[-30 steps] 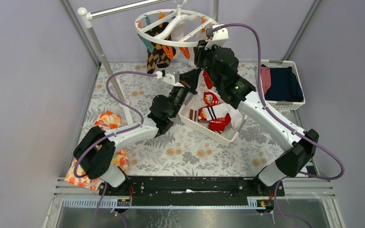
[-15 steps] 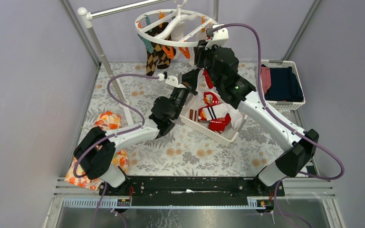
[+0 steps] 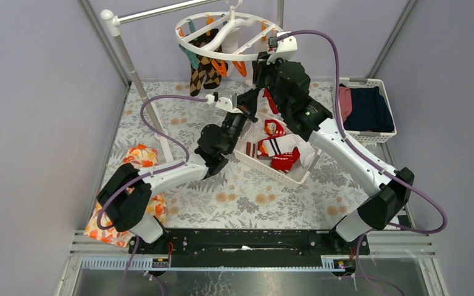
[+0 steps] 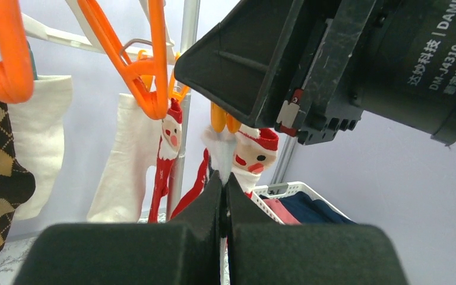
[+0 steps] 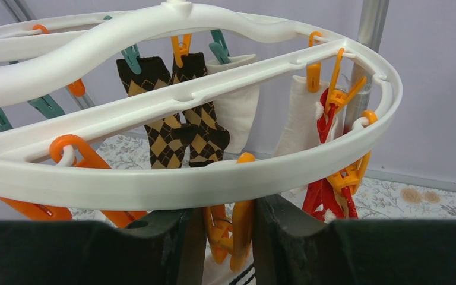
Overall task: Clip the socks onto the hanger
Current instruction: Clamp the sock onto the hanger.
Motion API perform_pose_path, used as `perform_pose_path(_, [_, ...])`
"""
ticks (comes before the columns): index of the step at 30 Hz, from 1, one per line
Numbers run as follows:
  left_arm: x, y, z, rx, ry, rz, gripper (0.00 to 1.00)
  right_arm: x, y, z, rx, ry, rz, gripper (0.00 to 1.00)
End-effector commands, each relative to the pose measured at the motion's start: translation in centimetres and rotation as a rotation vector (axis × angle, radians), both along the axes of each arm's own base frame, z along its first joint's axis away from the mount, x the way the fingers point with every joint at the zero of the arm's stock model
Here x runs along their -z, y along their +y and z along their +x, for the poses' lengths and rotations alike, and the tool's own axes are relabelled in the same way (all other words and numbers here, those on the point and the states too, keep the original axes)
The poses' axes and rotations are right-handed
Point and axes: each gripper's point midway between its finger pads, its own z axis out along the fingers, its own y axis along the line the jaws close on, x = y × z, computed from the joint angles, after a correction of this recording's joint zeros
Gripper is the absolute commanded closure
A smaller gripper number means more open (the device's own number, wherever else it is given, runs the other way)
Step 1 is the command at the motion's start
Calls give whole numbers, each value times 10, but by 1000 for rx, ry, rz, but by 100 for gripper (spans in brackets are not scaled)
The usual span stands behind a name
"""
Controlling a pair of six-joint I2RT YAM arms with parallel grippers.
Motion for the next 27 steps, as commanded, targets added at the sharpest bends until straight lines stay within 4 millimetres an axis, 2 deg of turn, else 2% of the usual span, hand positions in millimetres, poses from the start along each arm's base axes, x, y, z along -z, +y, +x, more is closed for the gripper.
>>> perform_pose_path(1, [-16, -1, -2, -13, -37, -28, 100, -37, -14, -6, 16, -58, 73, 82])
perform_pose_path(14, [-11, -3, 2, -27, -21, -29, 100, -37, -15, -5, 16, -55, 72, 82])
perform_pose_path(19, [-15, -10, -3, 15, -60, -25, 100, -35, -15, -5, 12, -50, 73, 82])
perform_pose_path(27, [-23, -8, -2, 3, -92, -17, 100, -34, -16, -6, 9, -43, 77, 82])
